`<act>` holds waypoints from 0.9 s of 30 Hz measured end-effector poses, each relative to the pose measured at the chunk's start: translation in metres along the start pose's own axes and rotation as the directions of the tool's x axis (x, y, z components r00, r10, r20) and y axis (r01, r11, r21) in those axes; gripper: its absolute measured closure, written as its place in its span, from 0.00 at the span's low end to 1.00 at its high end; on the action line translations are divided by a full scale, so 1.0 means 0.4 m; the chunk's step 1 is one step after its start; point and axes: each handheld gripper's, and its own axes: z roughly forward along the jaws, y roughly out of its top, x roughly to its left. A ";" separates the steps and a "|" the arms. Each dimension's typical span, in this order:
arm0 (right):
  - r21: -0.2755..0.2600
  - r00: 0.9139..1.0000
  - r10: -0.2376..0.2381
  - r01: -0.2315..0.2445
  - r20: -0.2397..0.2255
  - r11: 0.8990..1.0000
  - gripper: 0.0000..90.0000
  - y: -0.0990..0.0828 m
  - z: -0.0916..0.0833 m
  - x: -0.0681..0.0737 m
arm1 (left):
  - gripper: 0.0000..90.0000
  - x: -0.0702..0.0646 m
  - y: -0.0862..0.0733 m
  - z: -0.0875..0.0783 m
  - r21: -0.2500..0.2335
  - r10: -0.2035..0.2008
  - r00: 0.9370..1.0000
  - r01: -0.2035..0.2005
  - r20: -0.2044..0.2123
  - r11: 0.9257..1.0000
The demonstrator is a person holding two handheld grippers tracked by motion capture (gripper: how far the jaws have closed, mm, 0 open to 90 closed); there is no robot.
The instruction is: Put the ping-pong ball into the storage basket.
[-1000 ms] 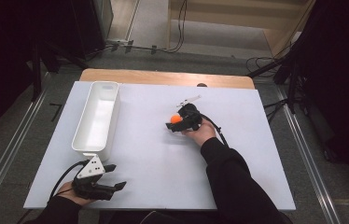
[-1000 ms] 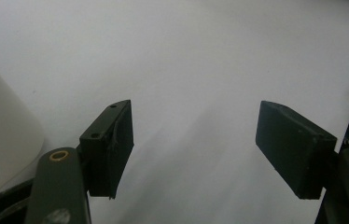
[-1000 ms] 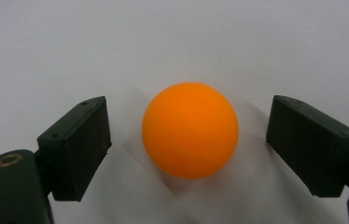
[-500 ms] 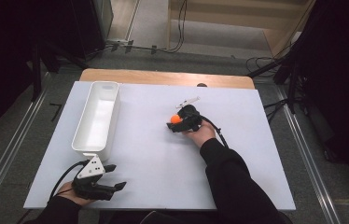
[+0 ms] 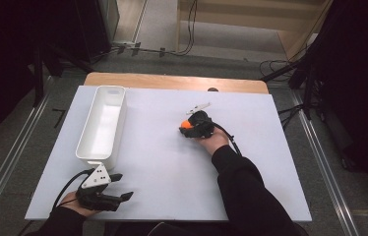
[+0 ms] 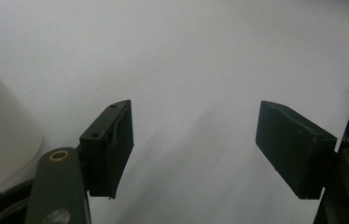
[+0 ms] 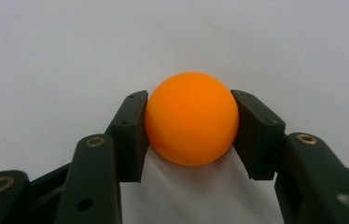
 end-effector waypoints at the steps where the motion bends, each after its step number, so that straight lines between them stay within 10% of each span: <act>1: 0.000 1.000 -0.001 0.001 0.000 1.000 0.53 0.000 0.000 0.000 | 0.31 0.000 0.000 0.000 0.000 0.000 1.000 0.000 0.000 1.000; 27: -0.037 0.994 0.064 -0.068 -0.093 0.997 0.53 0.019 -0.053 -0.009 | 0.31 0.001 0.002 0.001 -0.005 0.001 1.000 -0.001 0.002 1.000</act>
